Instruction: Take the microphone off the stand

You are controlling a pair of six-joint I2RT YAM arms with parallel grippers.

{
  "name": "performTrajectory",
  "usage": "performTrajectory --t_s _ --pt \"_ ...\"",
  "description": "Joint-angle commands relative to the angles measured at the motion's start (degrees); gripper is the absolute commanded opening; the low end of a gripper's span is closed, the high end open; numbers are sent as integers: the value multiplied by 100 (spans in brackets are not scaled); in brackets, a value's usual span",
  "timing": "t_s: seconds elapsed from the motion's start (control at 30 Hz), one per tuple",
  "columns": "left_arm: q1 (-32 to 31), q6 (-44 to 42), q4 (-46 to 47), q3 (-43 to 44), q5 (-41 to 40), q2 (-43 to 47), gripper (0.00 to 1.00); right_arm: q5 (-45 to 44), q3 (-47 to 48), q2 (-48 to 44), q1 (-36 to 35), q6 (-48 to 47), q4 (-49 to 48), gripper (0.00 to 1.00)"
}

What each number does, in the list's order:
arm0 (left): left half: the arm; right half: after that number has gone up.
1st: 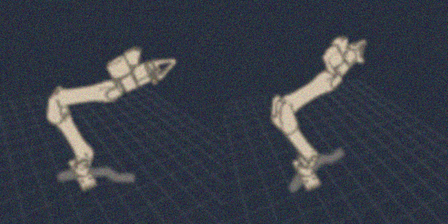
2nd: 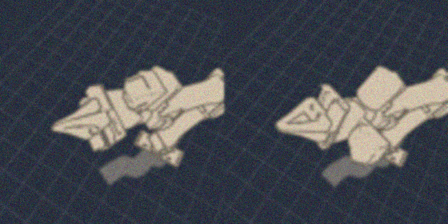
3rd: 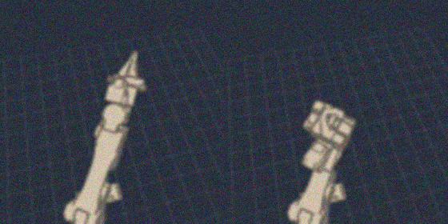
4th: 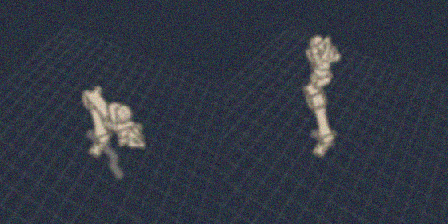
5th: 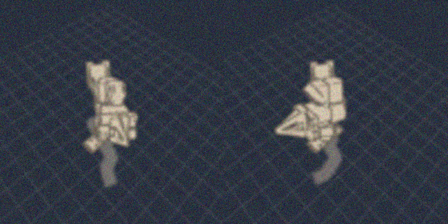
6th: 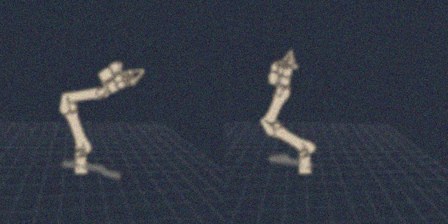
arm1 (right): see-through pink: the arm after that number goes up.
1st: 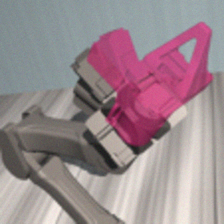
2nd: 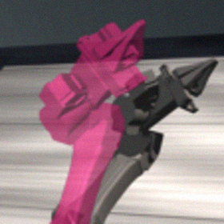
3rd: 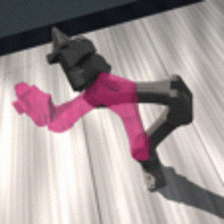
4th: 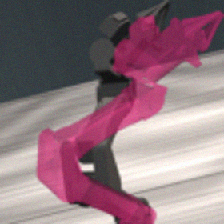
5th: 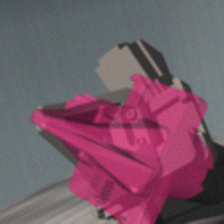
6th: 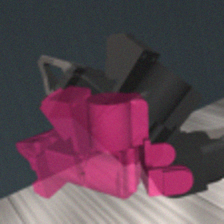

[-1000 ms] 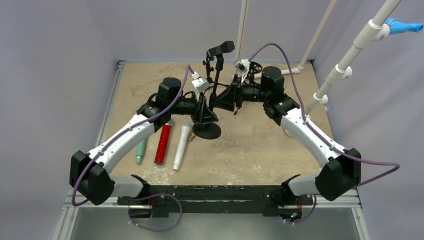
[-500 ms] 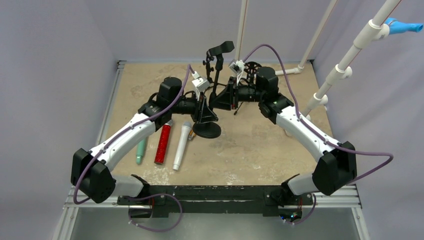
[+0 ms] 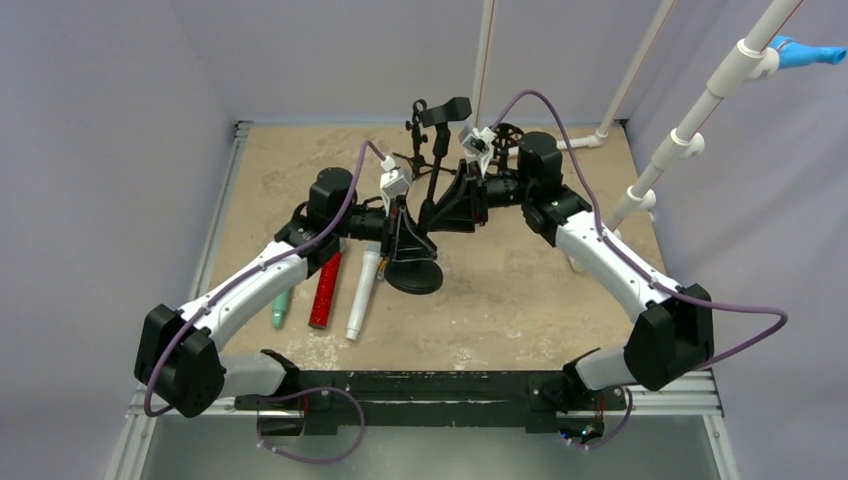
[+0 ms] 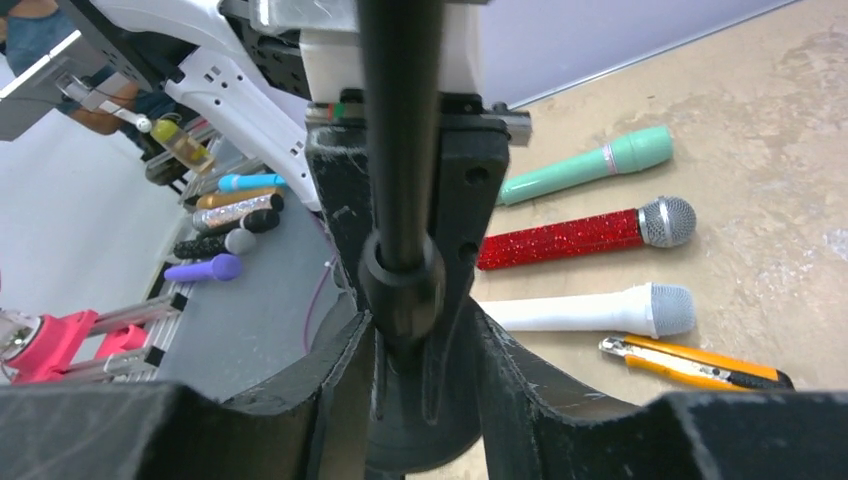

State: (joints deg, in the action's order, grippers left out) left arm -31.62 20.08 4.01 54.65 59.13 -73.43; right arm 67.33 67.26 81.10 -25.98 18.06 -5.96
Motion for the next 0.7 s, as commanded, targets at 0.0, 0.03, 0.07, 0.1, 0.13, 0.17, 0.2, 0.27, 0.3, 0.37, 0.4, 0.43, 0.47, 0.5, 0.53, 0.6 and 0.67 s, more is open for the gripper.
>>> performTrajectory --t_s 0.0,0.03,0.07,0.1,0.13,0.17,0.2,0.27,0.3,0.37,0.4,0.43,0.47,0.5,0.53,0.6,0.67 --pt "-55 -47 621 50 927 487 0 -434 228 -27 348 -463 231 38" --pt "-51 -50 612 54 898 493 0 -469 267 -67 362 -572 391 38" --pt "-47 -35 624 54 886 488 0 -512 313 -99 377 -703 545 39" --pt "-45 -9 647 55 888 482 0 -568 363 -133 390 -815 758 39" --pt "-46 3 657 61 885 477 0 -594 398 -168 411 -890 871 39" --pt "-46 13 661 48 845 476 0 -603 424 -211 424 -923 919 40" --pt "-43 16 640 53 784 478 0 -603 447 -254 434 -930 962 40" --pt "-39 -34 480 87 617 466 0 -670 521 -338 432 -933 1058 41" --pt "-40 -117 350 126 496 463 0 -685 589 -385 427 -947 1122 41" --pt "-46 -277 -25 262 225 441 0 -678 796 -446 429 -953 1331 41" --pt "-42 -351 -197 337 90 421 0 -693 899 -468 435 -979 1430 41" --pt "-46 -389 -338 400 -39 390 0 -695 1004 -498 430 -1031 1528 42" --pt "-46 -398 -386 446 -222 374 0 -697 1093 -534 430 -1070 1610 42" --pt "-41 -406 -555 476 -348 357 0 -696 1205 -551 427 -1120 1694 42" --pt "-46 -423 -654 502 -443 347 0 -802 1307 -579 433 -1147 1777 42" --pt "-44 -462 -738 511 -611 338 0 -977 1518 -608 439 -1192 1924 42" --pt "-46 -516 -812 511 -723 330 0 -1206 1745 -601 450 -1181 2036 43"
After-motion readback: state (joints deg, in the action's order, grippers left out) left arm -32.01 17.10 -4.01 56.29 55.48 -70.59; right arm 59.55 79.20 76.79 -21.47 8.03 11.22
